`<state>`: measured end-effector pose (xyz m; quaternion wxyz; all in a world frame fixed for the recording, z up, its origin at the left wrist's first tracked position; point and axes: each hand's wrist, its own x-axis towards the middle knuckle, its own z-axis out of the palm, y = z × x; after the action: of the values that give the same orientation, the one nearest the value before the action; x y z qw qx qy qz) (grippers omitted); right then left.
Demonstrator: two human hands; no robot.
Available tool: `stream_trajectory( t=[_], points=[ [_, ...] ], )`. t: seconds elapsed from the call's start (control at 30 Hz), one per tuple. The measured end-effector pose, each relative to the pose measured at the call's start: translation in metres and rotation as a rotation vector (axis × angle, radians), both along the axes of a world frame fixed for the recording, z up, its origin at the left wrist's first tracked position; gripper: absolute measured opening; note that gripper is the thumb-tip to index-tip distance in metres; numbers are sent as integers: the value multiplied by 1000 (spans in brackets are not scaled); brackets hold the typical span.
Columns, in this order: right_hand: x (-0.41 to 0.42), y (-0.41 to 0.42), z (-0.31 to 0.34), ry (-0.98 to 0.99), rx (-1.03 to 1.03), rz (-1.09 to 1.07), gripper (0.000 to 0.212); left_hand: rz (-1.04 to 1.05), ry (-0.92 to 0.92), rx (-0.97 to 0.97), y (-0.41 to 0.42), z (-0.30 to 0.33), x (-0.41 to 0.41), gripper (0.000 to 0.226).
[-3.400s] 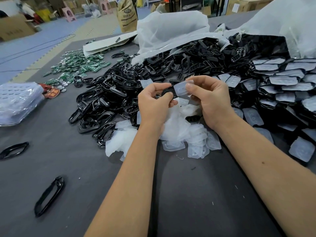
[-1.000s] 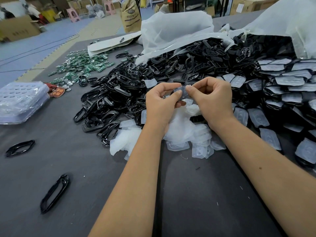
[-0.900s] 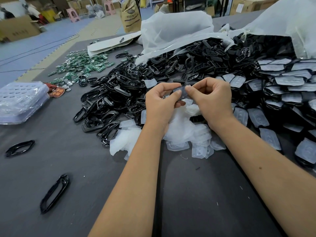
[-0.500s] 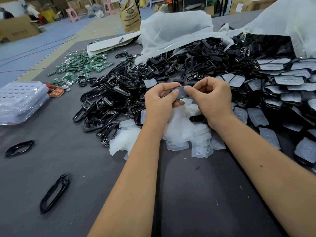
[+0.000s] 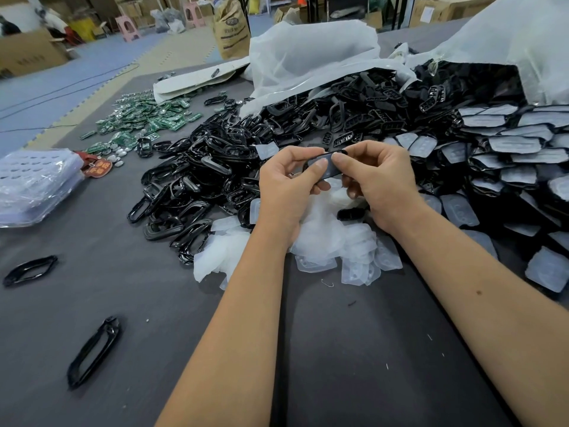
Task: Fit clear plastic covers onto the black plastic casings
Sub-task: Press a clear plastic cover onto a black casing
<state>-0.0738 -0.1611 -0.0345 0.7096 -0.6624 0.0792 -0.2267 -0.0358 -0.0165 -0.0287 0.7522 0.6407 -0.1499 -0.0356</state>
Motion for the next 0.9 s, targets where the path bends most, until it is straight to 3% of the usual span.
stream_trajectory(
  t=[0.37,0.53,0.9],
  points=[
    [3,8,-3,23,-171,-72,16,88,0,12,-3,-4,4,17],
    [3,9,-5,-17,-272,-82,16,32,-15,6,-3,-3,3,17],
    [5,7,-6,13,-195,-22,13,35,16,-8,-1,-6,6,17]
  ],
)
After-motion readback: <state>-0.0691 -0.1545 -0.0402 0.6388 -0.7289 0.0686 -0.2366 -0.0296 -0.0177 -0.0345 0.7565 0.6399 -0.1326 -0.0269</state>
